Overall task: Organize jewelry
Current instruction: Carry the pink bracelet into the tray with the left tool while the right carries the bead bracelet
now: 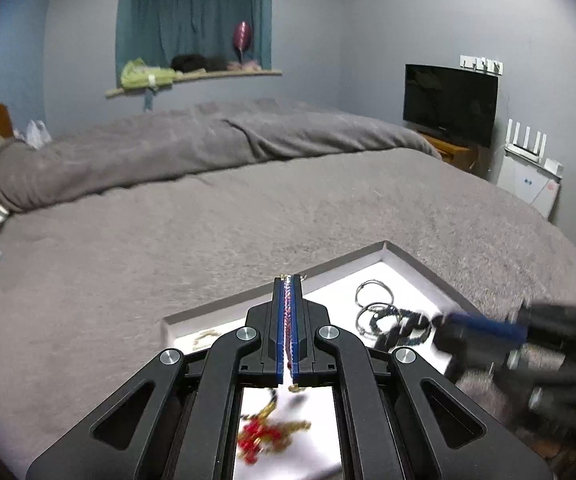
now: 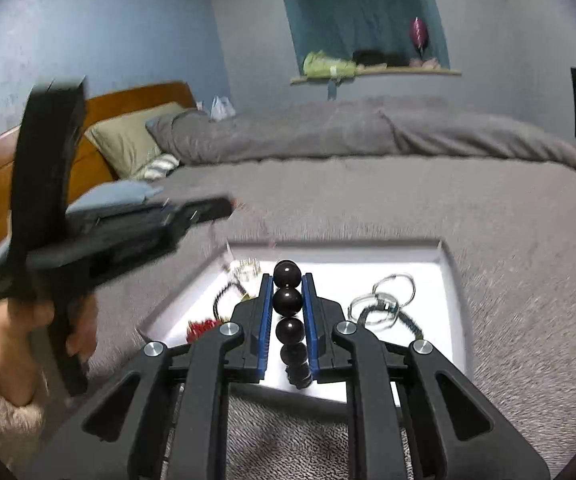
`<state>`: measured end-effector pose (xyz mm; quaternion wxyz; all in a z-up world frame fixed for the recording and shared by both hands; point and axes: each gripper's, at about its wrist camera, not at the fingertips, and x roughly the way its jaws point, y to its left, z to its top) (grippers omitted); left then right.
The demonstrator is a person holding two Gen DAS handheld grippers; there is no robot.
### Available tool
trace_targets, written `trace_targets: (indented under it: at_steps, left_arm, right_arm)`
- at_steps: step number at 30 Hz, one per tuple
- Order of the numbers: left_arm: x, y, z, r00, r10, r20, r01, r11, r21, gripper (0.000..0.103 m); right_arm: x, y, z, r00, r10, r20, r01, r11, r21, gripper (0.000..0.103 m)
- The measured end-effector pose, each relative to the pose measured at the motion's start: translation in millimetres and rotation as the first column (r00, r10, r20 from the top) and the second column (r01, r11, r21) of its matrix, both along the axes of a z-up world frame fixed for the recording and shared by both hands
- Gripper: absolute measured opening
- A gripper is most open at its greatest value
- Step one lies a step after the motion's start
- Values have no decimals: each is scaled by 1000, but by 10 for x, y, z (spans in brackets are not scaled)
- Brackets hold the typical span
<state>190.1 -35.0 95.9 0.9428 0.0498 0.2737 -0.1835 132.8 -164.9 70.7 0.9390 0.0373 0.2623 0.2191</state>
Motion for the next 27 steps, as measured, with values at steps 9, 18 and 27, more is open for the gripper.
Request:
trace_targets:
  at_steps: [9,18,27]
  left_arm:
    - [560,-131,-415,989,17,-147,-10,999,52,3]
    - [711,-147,-667,969,37,-244,-11,994,108,3]
    - [722,-154,-727,967,46,-252,-13,991,133,4]
  right_arm:
    - [285,-165,-328,987,-74,-140,70,997,-31,14]
    - [414,-155,-481,976,-98,-194,87,994,-65,14]
    - [408,-170,-510,976,-114,-186,101,992,-78,15]
